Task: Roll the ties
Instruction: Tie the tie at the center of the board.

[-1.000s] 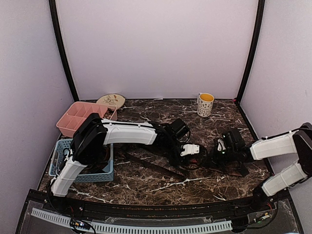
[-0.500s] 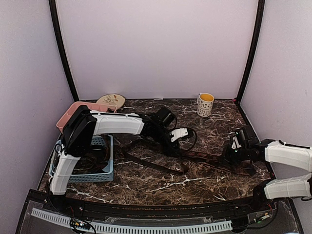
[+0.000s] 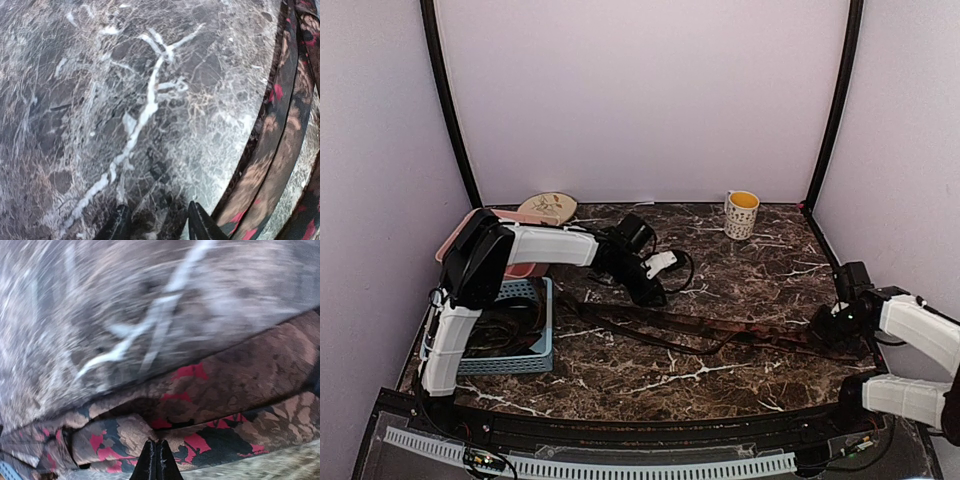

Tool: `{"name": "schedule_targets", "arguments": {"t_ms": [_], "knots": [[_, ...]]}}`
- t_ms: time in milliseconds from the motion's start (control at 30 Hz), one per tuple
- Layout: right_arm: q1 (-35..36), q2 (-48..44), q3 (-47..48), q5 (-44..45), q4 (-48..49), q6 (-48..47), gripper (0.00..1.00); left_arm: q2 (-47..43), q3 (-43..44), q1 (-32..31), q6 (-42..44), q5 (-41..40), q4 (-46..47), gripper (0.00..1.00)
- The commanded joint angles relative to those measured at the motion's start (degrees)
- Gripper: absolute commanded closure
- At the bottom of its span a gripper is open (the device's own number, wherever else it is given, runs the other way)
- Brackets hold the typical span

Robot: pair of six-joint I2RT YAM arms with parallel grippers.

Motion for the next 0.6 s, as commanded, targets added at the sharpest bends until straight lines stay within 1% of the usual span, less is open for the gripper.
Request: {"name": "schedule_targets", "arguments": {"t_ms": [0, 67, 133, 167, 267, 367, 433, 467, 500, 533, 567], "knots": [[-3.4, -2.4, 2.2, 4.7, -6.1, 2.0, 1.00, -1.0, -2.9, -0.1, -2.6, -2.4, -2.2, 0.62], [-3.8, -1.9, 3.5, 8.2, -6.5, 2.1, 1.00, -1.4, -4.3, 0.0, -3.2, -3.1, -3.0, 0.64], [-4.6, 0.1, 3.9, 8.5, -4.4, 1.0, 1.00, -2.3, -6.2, 0.1, -3.9, -4.0, -3.0, 0.66], [-4.7, 1.8, 3.8, 6.9, -2.2, 0.4, 1.00, -3.1, -7.4, 0.1, -4.3, -4.2, -2.7, 0.66], [-4.8, 8.8, 4.1, 3.1, 3.9, -1.4, 1.00, -5.7, -11.0, 0.7, -6.1, -5.4, -1.4, 0.68], [-4.8, 16.2, 5.5, 3.1, 10.4, -2.7, 1.00, -9.0, -15.0, 3.3, -10.6, -5.7, 0.7, 0.73], [-4.8, 21.0, 7.8, 3.9, 12.3, -3.7, 1.00, -11.4, -17.3, 4.9, -13.0, -5.7, 1.9, 0.73], [-4.8, 22.8, 9.2, 4.7, 12.7, -4.1, 1.00, -12.6, -18.3, 5.1, -13.0, -6.0, 2.4, 0.70], [-4.9, 23.9, 10.4, 5.4, 12.9, -4.9, 1.00, -14.0, -19.7, 4.9, -12.4, -5.7, 3.0, 0.65], [-5.0, 24.4, 11.5, 6.4, 12.6, -5.5, 1.00, -15.9, -21.0, 4.7, -11.7, -4.5, 4.5, 0.59], [-5.2, 24.4, 12.3, 7.1, 12.2, -6.5, 1.00, -17.9, -22.7, 4.2, -10.6, -2.7, 7.2, 0.56]]}}
